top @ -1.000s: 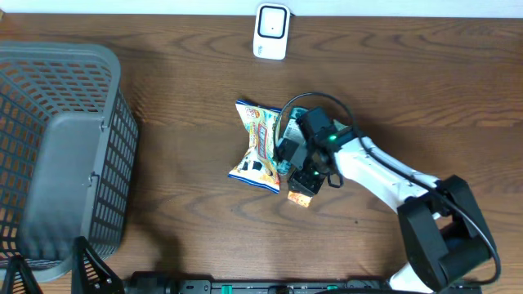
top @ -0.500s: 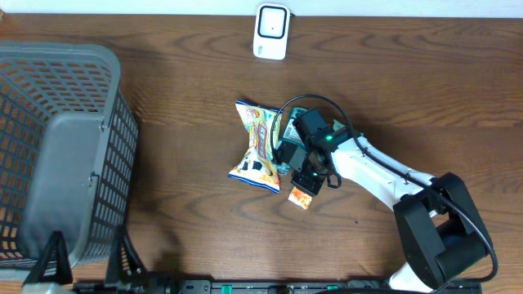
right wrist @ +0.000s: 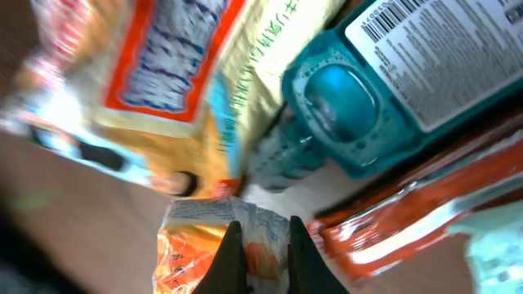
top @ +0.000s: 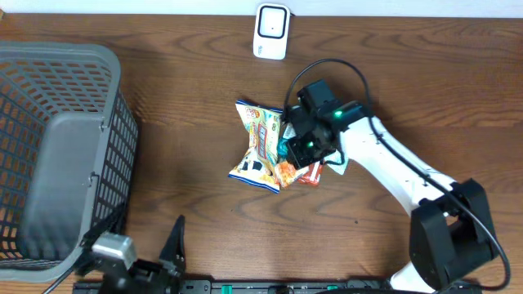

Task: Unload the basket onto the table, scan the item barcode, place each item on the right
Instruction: 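Reach the right gripper to the Kleenex pack and grasp it, then lift the Kleenex pack with the right gripper and hold it up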

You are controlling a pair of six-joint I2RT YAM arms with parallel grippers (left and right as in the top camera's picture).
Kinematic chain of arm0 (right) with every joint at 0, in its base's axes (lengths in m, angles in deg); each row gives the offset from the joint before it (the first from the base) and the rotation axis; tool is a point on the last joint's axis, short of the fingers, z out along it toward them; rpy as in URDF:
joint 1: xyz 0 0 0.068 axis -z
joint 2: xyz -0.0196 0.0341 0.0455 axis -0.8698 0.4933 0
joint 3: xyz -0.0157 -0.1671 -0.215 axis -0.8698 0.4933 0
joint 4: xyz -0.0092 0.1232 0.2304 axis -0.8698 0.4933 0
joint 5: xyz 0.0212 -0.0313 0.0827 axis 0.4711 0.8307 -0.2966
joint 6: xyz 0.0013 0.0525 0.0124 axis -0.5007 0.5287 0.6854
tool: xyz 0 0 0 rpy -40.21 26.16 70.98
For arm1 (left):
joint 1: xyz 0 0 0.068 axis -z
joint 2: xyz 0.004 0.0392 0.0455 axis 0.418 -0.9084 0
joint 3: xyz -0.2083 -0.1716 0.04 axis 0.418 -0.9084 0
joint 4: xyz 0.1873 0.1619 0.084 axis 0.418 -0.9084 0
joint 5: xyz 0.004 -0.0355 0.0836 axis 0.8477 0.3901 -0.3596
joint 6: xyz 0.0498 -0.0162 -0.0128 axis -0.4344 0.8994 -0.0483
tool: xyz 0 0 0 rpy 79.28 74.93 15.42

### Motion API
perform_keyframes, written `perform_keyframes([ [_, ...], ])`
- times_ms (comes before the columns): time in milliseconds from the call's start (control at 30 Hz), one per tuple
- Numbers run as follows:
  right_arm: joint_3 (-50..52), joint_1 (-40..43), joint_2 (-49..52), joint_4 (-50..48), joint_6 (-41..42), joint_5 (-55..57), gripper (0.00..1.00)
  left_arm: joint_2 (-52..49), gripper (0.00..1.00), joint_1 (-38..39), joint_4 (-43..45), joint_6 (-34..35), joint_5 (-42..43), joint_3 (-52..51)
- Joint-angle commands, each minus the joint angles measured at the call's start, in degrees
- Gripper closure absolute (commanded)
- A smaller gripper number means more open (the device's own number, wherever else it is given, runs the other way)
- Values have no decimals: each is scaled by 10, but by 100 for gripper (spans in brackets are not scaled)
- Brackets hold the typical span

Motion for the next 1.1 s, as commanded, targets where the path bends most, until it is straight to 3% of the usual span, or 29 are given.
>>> perform_keyframes([
  [0,-13,36,-39,3,115,-103,98,0,2,-2,-2,-20,55,-35],
  [200,-12,83,-68,7,168,-110,98,0,2,-2,33,-22,52,-110],
  [533,-12,87,-71,8,204,-235,99,0,2,-2,231,-21,52,-249],
  [700,-12,87,-71,8,212,-243,99,0,2,-2,304,10,38,-322],
  [867,-12,87,-71,30,294,-243,99,0,2,-2,368,35,25,-385],
  [1067,-12,87,-71,82,429,-247,99,0,2,-2,374,42,22,-417],
])
